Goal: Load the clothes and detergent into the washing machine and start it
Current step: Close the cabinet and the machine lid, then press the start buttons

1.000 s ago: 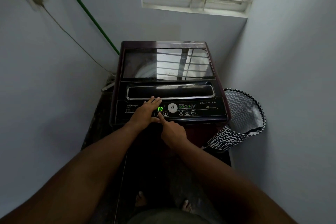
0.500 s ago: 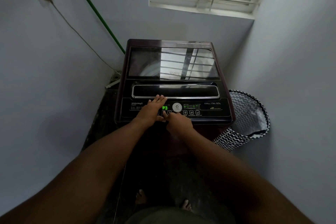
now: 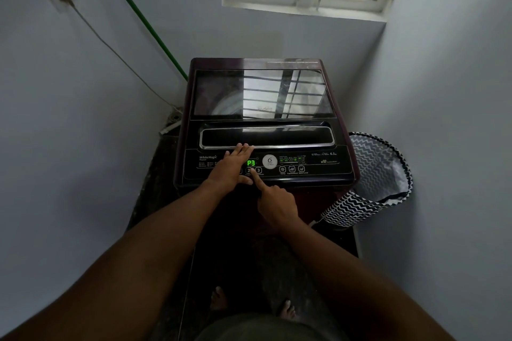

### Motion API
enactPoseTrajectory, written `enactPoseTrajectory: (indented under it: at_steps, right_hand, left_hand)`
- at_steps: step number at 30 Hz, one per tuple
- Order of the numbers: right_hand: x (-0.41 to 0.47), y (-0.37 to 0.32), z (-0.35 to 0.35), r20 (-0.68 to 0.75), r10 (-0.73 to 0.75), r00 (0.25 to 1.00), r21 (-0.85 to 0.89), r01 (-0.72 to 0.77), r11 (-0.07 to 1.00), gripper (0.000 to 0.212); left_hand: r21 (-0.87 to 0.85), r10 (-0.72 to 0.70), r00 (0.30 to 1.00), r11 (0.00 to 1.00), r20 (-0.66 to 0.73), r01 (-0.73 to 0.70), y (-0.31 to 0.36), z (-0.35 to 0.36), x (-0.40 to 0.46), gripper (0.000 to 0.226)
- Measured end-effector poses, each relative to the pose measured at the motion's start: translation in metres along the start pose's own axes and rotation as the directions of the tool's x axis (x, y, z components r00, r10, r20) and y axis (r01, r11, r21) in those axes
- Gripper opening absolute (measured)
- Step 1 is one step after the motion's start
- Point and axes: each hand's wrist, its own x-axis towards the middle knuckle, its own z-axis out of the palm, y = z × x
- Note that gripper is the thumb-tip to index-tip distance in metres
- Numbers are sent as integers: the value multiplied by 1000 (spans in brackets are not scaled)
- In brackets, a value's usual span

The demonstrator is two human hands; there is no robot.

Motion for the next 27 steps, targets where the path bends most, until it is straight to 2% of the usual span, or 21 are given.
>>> enactPoseTrajectory:
  at_steps: [3, 7, 13, 17, 24, 27]
  right_hand:
    - [-4, 4, 1, -21, 47, 999, 10, -47, 999, 81]
    - [-6, 4, 2, -17, 66, 998, 51, -65, 997, 80]
    - [0, -2, -1, 24, 57, 998, 107, -59, 992, 75]
    - [5, 2, -11, 47, 78, 996, 139, -84, 987, 71]
    - [20, 7, -31, 82, 64, 995, 185, -79, 980, 53]
    - [25, 8, -39, 97, 33, 995, 127, -46, 991, 52]
  left_hand:
    - [7, -7, 1000, 1000, 3, 7, 0, 0, 1, 107]
    - [38, -11, 997, 999, 81, 8, 9, -1, 0, 106]
    - [202, -8, 1000, 979, 26, 3, 11, 12, -4, 98]
    - [188, -24, 999, 982, 37, 17, 14, 10, -5, 103]
    - [443, 36, 999, 896, -40, -15, 13, 12, -8, 112]
    - [455, 43, 999, 890, -3, -37, 11, 13, -6, 120]
